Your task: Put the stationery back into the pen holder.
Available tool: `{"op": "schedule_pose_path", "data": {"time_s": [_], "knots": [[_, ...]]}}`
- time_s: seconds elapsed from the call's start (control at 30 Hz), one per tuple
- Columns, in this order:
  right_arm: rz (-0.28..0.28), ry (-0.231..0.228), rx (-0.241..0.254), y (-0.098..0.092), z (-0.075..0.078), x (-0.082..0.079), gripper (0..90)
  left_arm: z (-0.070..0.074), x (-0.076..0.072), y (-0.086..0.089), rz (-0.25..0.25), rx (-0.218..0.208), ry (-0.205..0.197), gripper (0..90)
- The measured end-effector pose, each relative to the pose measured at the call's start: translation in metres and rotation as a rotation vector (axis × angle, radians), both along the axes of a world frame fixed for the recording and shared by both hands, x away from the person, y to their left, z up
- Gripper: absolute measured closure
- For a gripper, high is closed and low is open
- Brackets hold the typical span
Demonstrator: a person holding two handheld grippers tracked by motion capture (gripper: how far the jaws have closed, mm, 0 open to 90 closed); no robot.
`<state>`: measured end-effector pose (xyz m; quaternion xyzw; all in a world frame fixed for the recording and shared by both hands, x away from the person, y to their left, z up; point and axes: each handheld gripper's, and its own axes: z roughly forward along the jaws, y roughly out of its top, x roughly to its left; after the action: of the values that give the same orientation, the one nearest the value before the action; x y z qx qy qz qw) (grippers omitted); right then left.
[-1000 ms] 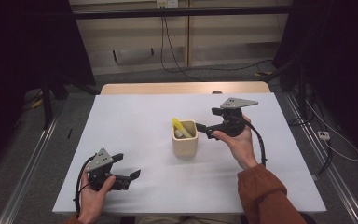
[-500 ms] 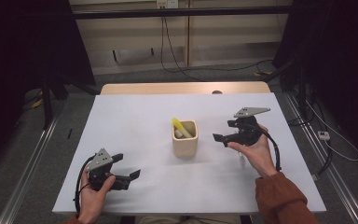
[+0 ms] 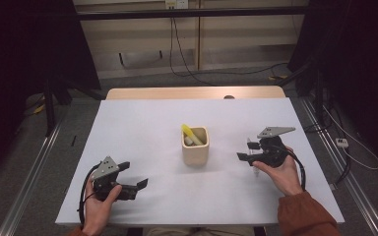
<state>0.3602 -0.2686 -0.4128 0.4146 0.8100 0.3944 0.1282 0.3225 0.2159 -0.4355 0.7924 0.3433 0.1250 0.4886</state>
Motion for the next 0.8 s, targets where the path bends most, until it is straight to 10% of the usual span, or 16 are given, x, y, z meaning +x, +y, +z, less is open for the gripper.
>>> {"op": "schedule_pose_path", "data": {"time_s": [0.53,0.8], "knots": [[0.017,0.042,0.057,-0.007,-0.017,-0.019,89.4,0.001,0.0,0.001,-0.002,0.004,-0.002,6.3],[0.027,0.127,-0.013,-0.006,-0.026,-0.02,90.0,0.001,0.0,0.001,-0.002,0.004,-0.003,6.3]]}}
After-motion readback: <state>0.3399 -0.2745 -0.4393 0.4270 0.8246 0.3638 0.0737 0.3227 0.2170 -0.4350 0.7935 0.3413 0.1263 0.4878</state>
